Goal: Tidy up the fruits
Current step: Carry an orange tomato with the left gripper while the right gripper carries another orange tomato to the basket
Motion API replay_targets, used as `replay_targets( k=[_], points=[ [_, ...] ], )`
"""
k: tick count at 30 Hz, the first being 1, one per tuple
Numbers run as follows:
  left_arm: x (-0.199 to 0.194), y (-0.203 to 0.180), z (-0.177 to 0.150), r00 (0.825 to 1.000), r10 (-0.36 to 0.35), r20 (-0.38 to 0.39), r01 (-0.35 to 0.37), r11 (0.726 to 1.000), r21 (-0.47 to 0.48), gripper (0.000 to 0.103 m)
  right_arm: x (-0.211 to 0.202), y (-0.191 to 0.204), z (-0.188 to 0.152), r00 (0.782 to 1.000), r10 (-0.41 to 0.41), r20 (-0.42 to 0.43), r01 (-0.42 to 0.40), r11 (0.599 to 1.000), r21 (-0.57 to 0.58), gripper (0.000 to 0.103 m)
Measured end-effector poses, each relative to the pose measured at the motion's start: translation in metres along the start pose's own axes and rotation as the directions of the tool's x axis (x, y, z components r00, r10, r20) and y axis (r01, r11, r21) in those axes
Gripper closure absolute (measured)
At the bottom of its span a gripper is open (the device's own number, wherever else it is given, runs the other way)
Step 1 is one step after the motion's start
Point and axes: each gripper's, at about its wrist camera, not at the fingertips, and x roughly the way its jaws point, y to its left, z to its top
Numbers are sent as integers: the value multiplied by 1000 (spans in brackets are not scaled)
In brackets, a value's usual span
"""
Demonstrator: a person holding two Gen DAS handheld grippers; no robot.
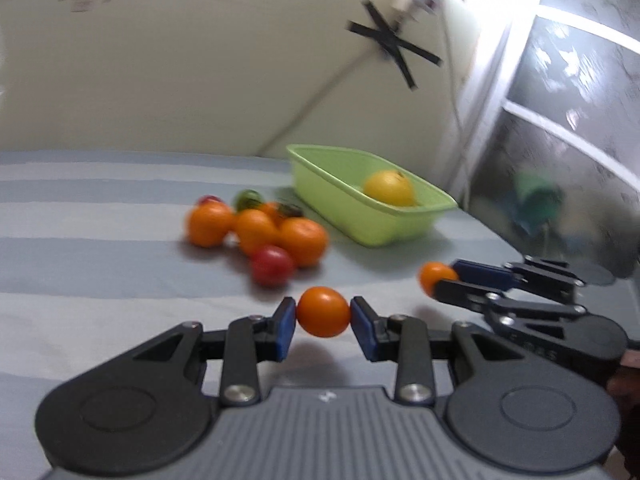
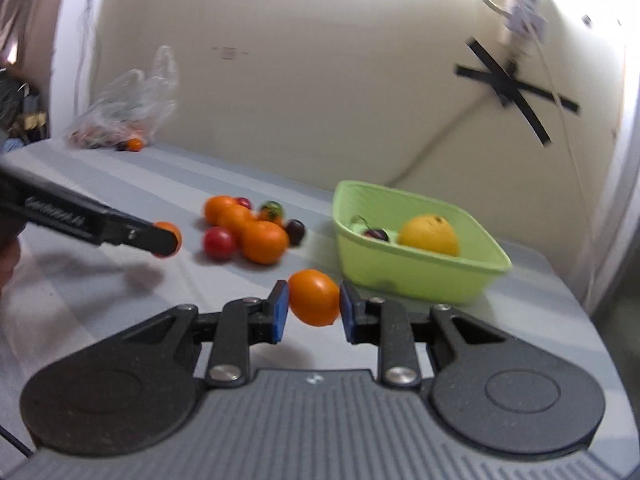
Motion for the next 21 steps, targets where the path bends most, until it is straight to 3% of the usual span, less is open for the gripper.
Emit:
replay_targets(
  k=[11, 14, 16, 18, 21],
  points=[
    [11, -17, -8, 999, 22, -49, -19, 998, 53, 71, 9, -6, -12, 998, 44, -45, -42, 998, 42, 70],
    [11, -19, -9, 998, 30, -48, -27, 998, 60, 71, 15, -12, -14, 995, 56, -81, -52, 997, 61, 58],
    [12, -20, -8, 998, 35, -48, -32, 998, 62, 72, 14, -16, -14, 994, 75, -74, -68, 994, 84, 60],
    [13, -22, -3, 998, 31, -47, -28, 998, 63, 72, 13, -20, -15, 996, 67, -65, -60, 993, 99, 72],
    [13, -26, 16, 1000, 20, -19, -19, 996, 82, 72, 11, -25, -15, 998, 59, -36, -54, 991, 126, 73]
  ],
)
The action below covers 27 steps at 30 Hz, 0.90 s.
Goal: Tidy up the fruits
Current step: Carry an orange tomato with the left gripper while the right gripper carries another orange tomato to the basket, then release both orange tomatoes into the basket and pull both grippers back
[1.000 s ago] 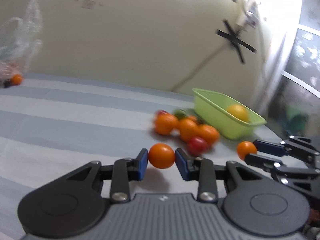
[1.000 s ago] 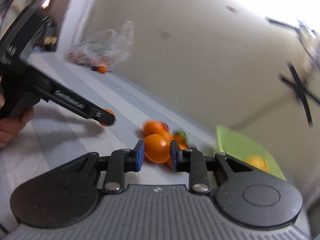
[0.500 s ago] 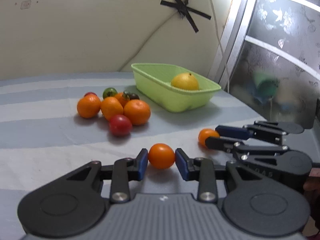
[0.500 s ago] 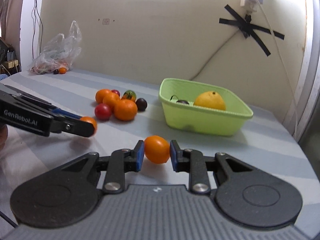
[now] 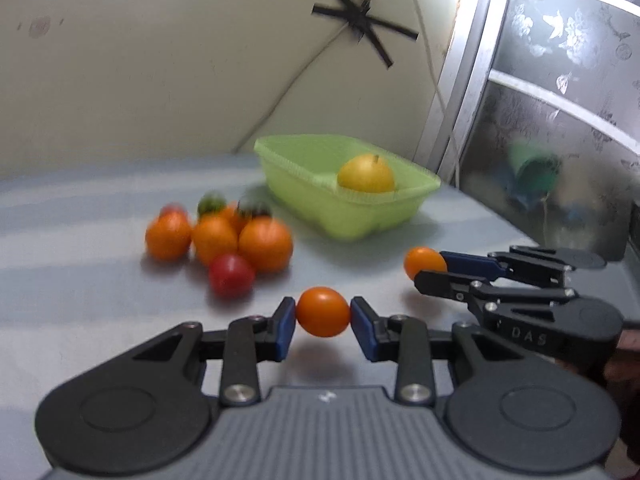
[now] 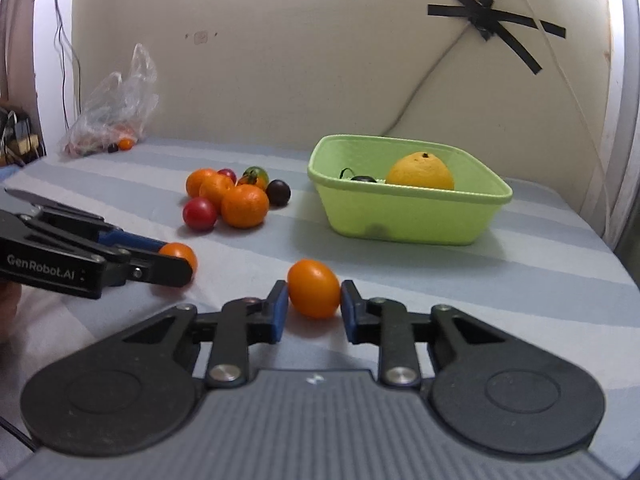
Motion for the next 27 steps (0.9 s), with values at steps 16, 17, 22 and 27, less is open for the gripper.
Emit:
replay_targets(
  k=[16, 17, 22, 27],
  points=[
    [108, -20, 104, 997, 75, 36, -77, 995, 62, 72, 40, -69, 46, 953, -250, 173, 243, 968, 62, 72],
    [112, -21, 103, 996, 82, 36, -84, 994, 63, 71, 43, -71, 46, 951, -257, 169, 250, 966, 66, 72],
    [122, -29, 100, 992, 117, 43, -121, 989, 91, 61, 53, -73, 43, 952, -262, 157, 253, 965, 70, 71],
    [103, -25, 99, 990, 118, 77, -123, 990, 68, 61, 47, -76, 43, 942, -277, 191, 263, 960, 94, 69]
  ],
)
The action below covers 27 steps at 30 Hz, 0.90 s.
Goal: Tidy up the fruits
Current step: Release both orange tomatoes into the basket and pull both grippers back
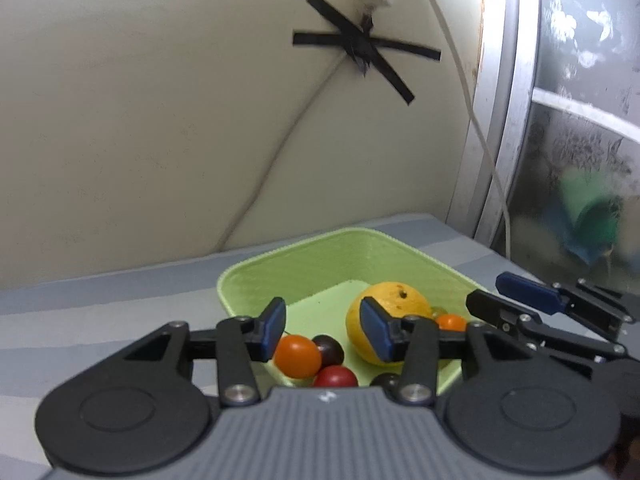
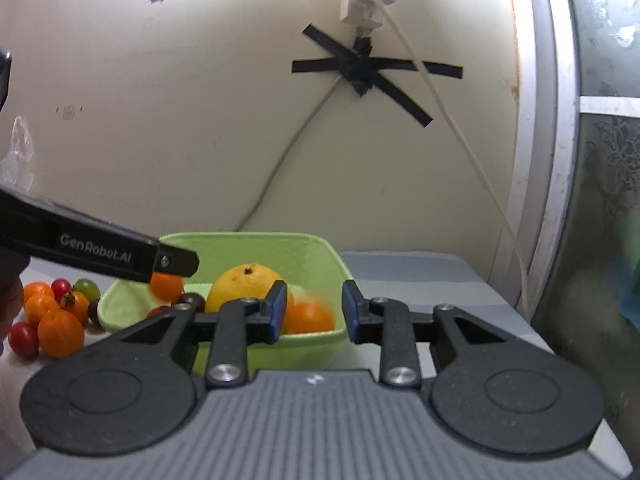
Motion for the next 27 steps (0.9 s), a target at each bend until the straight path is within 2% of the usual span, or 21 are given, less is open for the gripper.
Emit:
replay_targets(
  k=[4, 6, 8, 13, 22, 27],
  points=[
    [-35, 7, -8, 998, 66, 17, -65, 998, -5, 61, -9, -3, 0, 1000, -9, 12, 8, 999, 35, 69],
    [-57, 10, -18, 994, 106, 15, -106, 994, -6, 59, -18, -2, 1, 1000, 15, 17, -16, 998, 57, 69],
    [-76, 14, -32, 991, 132, 13, -132, 991, -16, 54, -30, 3, 3, 998, 59, 17, -60, 995, 77, 69],
    [-110, 28, -68, 980, 195, -25, -196, 978, -67, 54, -63, 26, -12, 979, 203, -30, -196, 967, 166, 69],
    [-135, 52, -111, 965, 253, -73, -261, 954, -149, 54, -95, 71, -38, 938, 316, -140, -287, 938, 193, 69],
    [-136, 57, -124, 957, 279, -83, -289, 946, -149, 54, -101, 79, -42, 938, 309, -159, -279, 942, 186, 69]
  ],
)
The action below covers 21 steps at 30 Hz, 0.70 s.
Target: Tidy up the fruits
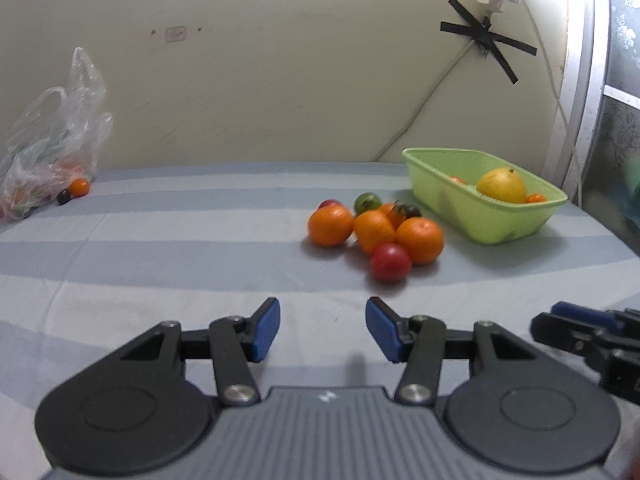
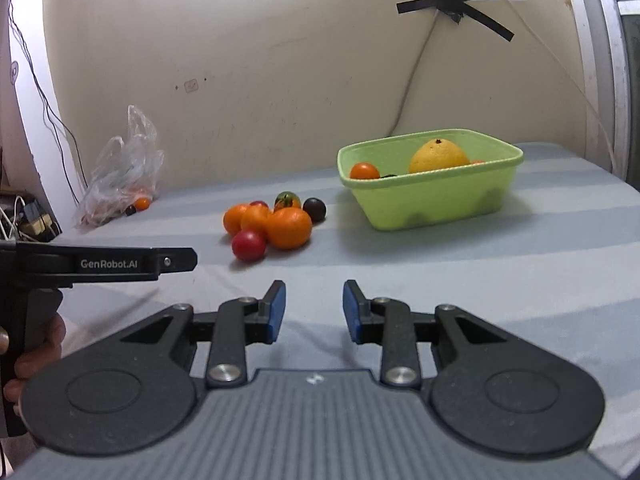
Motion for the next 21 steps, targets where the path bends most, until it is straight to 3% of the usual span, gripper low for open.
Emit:
replay_targets(
  k=[4, 5, 12, 21],
  points=[
    [0, 4, -9, 1000, 18, 0, -18, 1000, -3, 54, -2, 4, -4, 1000, -9, -6, 9, 1000, 0, 67],
    [0, 4, -10, 1000, 22, 2, -22, 1000, -1, 54, -5, 5, -6, 1000, -10, -2, 10, 1000, -4, 62],
    [0, 7, -15, 1000, 11, 23, -11, 1000, -1, 53, -9, 13, -10, 999, -27, 20, 28, 999, -28, 62],
    [-4, 8, -17, 994, -94, 64, 92, 995, 27, 50, -8, 9, -9, 999, -4, 38, 3, 1000, 18, 61]
  ],
)
